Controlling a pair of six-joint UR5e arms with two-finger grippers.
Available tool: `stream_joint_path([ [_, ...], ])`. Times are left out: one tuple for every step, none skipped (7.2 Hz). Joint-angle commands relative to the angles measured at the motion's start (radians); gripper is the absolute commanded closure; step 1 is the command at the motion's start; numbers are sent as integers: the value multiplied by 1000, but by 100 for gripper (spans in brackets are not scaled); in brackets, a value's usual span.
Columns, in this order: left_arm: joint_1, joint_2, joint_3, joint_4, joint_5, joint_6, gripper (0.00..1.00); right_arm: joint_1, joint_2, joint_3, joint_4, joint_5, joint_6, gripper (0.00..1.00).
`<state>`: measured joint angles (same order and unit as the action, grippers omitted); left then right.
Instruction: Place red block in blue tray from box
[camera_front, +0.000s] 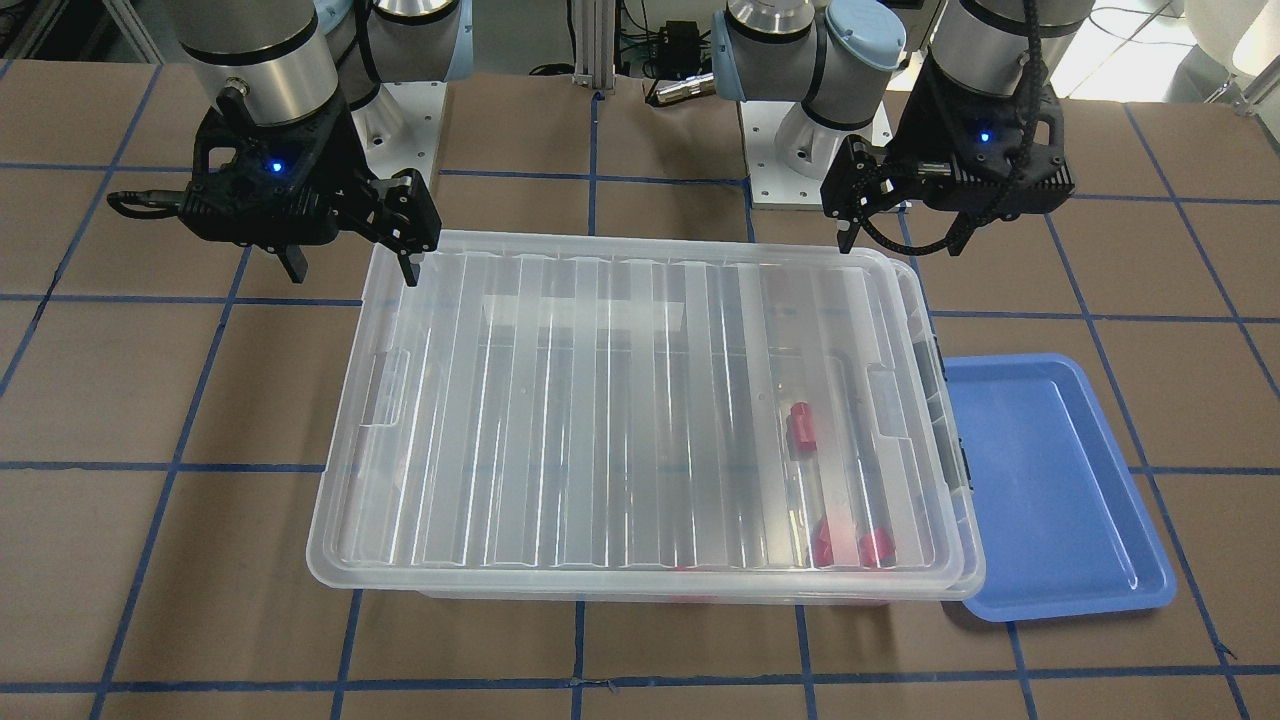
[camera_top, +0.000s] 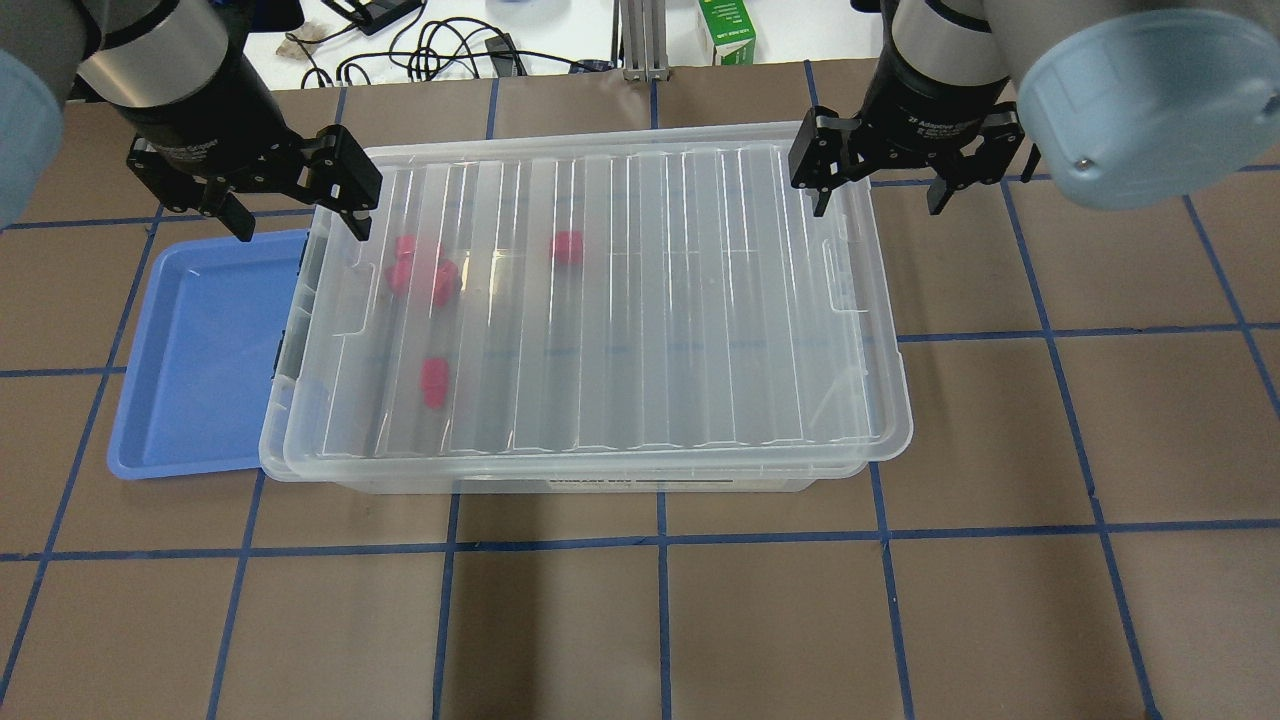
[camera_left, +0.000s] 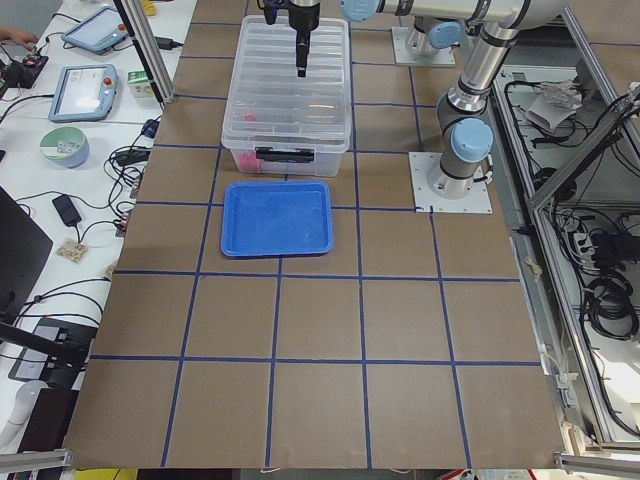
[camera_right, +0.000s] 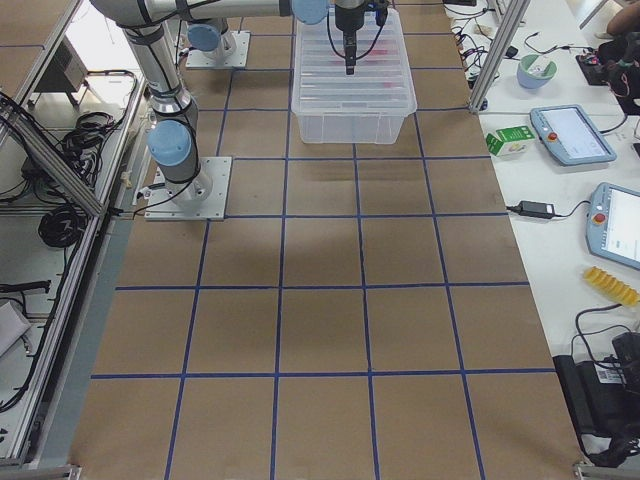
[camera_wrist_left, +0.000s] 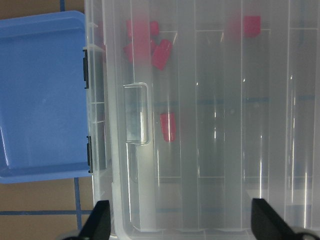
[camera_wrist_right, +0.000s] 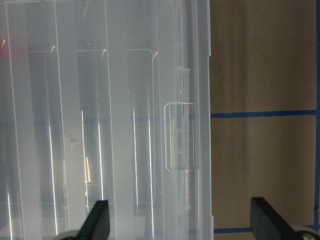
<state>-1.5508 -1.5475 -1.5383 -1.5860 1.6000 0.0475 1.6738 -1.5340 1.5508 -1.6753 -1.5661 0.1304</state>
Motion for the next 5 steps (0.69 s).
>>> stream_joint_path([
  [0,-2,0,0,0,0,0,-2,0,0,0,0,0,0],
  [0,0,0,0,1,0,0,-3,0,0,0,1,-2,0],
  [0,0,0,0,3,2,0,-9,0,0,2,1,-5,0],
  [0,0,0,0,3,2,0,-31,0,-2,2,1,-18,0],
  [0,-2,0,0,2,2,0,-96,0,0,9,17,-69,0],
])
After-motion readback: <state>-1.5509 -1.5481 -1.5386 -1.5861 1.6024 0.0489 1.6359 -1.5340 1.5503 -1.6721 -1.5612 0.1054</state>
